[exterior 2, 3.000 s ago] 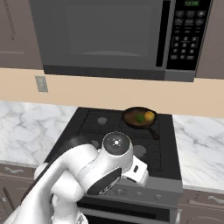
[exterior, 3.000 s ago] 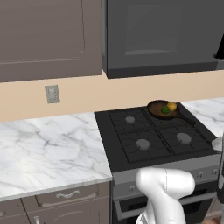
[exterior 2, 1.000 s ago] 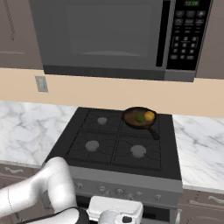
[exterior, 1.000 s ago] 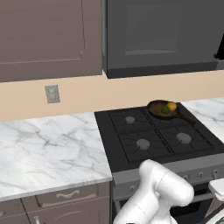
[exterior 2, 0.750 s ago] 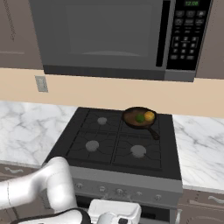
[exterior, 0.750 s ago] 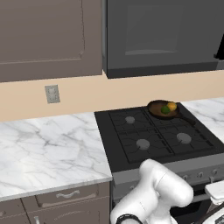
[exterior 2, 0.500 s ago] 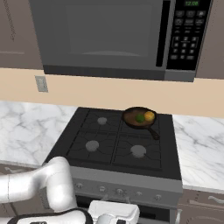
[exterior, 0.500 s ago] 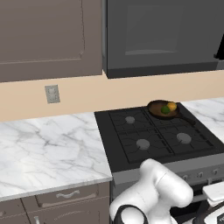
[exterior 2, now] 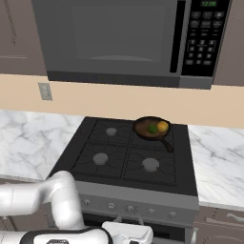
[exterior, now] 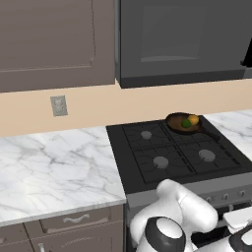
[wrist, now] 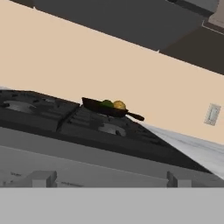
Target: Put the lime and squash in the pan. Then turn on the rear right burner and set the heat to medium.
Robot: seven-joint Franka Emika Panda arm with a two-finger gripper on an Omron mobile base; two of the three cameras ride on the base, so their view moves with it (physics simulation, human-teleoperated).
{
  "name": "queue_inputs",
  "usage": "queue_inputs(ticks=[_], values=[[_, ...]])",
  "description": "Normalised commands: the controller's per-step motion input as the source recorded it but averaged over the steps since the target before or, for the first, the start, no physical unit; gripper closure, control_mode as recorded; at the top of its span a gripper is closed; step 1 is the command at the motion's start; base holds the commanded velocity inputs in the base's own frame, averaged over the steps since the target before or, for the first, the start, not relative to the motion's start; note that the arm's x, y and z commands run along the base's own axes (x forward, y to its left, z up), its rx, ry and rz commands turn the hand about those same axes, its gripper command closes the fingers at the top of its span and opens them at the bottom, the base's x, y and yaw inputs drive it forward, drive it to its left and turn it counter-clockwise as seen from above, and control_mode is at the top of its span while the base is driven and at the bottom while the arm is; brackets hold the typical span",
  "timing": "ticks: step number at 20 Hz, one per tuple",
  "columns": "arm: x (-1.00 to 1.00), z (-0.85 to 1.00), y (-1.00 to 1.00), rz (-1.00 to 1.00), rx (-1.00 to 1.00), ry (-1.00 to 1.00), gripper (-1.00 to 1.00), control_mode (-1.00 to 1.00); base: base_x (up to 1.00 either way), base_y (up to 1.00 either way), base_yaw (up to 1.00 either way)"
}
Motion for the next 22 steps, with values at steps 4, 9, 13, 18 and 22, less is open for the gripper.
queue_inputs(ticks=[4, 9, 13, 18, 22], values=[[0.17, -0.02, -0.42, 0.0, 0.0, 0.0, -1.0, -1.0, 0.0, 0.0, 0.0], [0.05, -0.02, -0.23, 0.04, 0.07, 0.1, -1.0, -1.0, 0.0, 0.0, 0.0], [0.06, -0.23, -0.09, 0.11, 0.1, 0.09, -1.0, -1.0, 0.0, 0.0, 0.0], [0.01, -0.13, 0.0, 0.06, 0.04, 0.0, -1.0, -1.0, 0.0, 0.0, 0.0], [0.0, -0.12, 0.03, 0.0, 0.11, 0.0, -1.0, -1.0, 0.0, 0.0, 0.0]])
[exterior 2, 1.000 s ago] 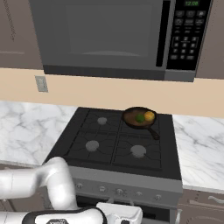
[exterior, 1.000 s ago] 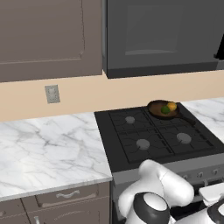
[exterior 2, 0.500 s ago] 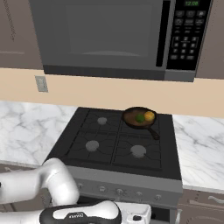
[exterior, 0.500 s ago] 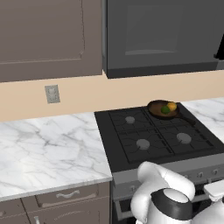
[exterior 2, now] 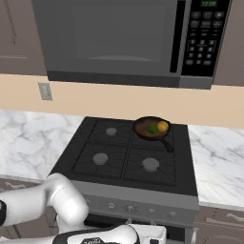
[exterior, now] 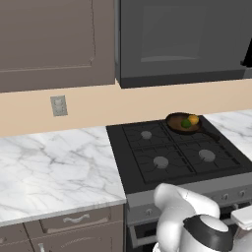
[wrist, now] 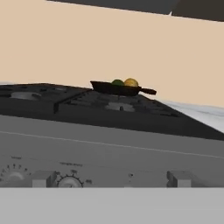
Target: Put the lime and squash in the pan. Then turn on the rear right burner and set the heat to medium.
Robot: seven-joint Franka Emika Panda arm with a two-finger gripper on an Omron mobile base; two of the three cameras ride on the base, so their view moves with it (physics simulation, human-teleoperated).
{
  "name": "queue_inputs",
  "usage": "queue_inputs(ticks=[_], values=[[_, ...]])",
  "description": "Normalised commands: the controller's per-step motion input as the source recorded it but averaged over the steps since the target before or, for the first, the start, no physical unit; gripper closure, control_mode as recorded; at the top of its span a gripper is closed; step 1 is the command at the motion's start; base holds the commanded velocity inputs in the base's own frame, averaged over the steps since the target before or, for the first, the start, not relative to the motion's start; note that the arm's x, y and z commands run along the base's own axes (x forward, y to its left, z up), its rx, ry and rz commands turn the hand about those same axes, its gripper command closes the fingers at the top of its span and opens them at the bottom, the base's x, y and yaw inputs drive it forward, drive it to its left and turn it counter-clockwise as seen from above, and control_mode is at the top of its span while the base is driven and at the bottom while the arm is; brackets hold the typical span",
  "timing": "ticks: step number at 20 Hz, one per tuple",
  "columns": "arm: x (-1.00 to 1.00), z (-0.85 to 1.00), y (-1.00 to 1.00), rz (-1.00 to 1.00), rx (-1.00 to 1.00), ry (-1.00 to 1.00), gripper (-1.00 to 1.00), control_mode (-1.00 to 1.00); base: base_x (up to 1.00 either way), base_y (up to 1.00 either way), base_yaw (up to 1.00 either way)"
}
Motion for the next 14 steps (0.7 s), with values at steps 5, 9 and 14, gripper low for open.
queue_inputs(ticks=[5, 9, 14], values=[[0.1, 0.0, 0.02, 0.0, 0.13, 0.0, -1.0, -1.0, 0.0, 0.0, 0.0], [0.15, 0.0, 0.08, 0.0, 0.15, 0.0, -1.0, -1.0, 0.0, 0.0, 0.0], [0.1, 0.0, 0.07, 0.0, 0.15, 0.0, -1.0, -1.0, 0.0, 0.0, 0.0]])
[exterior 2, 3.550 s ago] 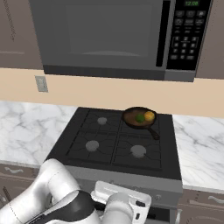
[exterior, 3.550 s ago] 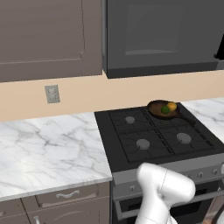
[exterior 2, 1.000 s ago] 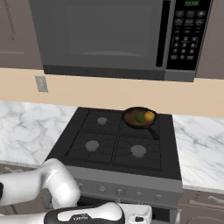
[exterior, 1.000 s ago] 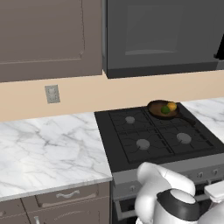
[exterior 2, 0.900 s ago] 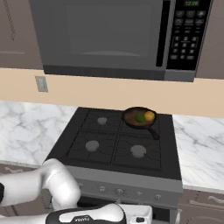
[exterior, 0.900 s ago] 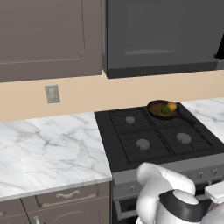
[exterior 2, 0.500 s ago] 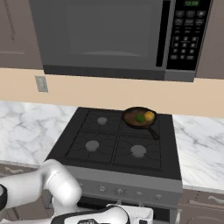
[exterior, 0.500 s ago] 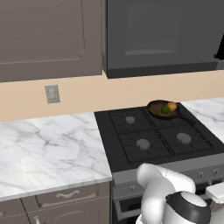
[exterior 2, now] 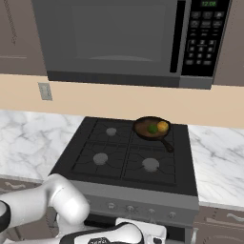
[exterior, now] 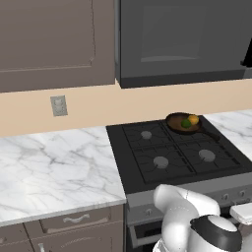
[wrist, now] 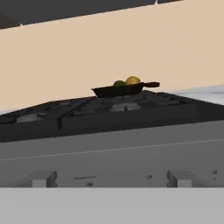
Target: Put the lime and squash in the pan. Then turn on the rear right burner and set the heat to medium.
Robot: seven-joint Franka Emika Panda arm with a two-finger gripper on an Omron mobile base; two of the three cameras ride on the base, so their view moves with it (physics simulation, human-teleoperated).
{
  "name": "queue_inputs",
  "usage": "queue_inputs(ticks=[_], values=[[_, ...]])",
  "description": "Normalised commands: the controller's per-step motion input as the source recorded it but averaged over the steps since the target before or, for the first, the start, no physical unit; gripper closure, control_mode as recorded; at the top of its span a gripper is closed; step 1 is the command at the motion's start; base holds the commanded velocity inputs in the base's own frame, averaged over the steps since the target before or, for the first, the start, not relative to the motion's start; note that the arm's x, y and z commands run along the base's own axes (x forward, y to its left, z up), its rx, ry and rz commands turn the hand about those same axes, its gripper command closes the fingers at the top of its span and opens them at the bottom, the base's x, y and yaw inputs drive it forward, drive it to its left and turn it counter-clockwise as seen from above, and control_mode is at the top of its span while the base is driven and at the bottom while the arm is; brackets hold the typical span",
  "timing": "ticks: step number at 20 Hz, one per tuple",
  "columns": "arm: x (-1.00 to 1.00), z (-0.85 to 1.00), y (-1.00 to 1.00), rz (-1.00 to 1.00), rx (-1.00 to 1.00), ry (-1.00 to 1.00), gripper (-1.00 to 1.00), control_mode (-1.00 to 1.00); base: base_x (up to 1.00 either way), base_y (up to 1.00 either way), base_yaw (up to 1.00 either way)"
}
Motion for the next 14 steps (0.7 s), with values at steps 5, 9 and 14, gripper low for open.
queue_inputs(ticks=[5, 9, 14], values=[[0.26, -0.04, -0.09, 0.0, 0.1, 0.0, -1.0, -1.0, 0.0, 0.0, 0.0], [0.06, 0.0, 0.0, 0.0, 0.0, 0.0, -1.0, -1.0, 0.0, 0.0, 0.0], [0.04, -0.26, 0.0, 0.0, 0.0, 0.0, -1.0, -1.0, 0.0, 0.0, 0.0]])
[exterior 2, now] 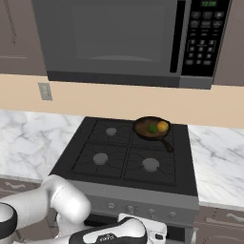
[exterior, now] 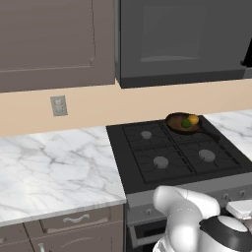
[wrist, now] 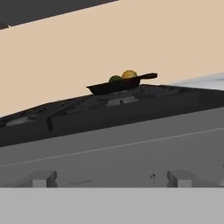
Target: Put the lime and squash in the pan. Then turn on the rear right burner and set the heat to medium.
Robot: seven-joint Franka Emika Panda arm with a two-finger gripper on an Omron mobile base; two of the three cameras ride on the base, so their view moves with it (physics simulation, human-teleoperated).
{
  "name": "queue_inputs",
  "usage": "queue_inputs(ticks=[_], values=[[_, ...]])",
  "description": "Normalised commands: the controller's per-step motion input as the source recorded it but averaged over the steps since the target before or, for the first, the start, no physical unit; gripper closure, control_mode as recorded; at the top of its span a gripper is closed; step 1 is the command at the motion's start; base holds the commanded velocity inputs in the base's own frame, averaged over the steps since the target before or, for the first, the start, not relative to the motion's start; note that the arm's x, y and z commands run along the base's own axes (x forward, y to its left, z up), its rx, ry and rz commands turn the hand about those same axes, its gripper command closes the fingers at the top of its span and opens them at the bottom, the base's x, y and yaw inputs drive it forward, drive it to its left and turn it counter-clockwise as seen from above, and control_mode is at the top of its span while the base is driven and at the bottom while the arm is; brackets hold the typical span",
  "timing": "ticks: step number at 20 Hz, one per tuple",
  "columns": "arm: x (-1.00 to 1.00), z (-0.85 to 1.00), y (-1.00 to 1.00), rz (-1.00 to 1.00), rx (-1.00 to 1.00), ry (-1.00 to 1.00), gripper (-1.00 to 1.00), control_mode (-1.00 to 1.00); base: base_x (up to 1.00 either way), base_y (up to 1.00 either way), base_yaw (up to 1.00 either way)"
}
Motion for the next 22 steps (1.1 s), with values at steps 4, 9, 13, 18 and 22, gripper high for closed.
queue_inputs(ticks=[4, 9, 13, 18, 22], values=[[0.0, -0.34, 0.0, 0.0, 0.0, 0.0, -1.0, -1.0, 0.0, 0.0, 0.0], [0.03, -0.13, -0.03, 0.0, 0.0, -0.01, -1.0, -1.0, 0.0, 0.0, 0.0], [0.02, 0.0, -0.14, 0.0, 0.0, -0.03, -1.0, -1.0, 0.0, 0.0, 0.0], [0.0, 0.0, -0.07, 0.0, 0.0, -0.02, -1.0, -1.0, 0.0, 0.0, 0.0], [0.0, 0.0, 0.01, 0.0, 0.0, 0.0, -1.0, -1.0, 0.0, 0.0, 0.0]])
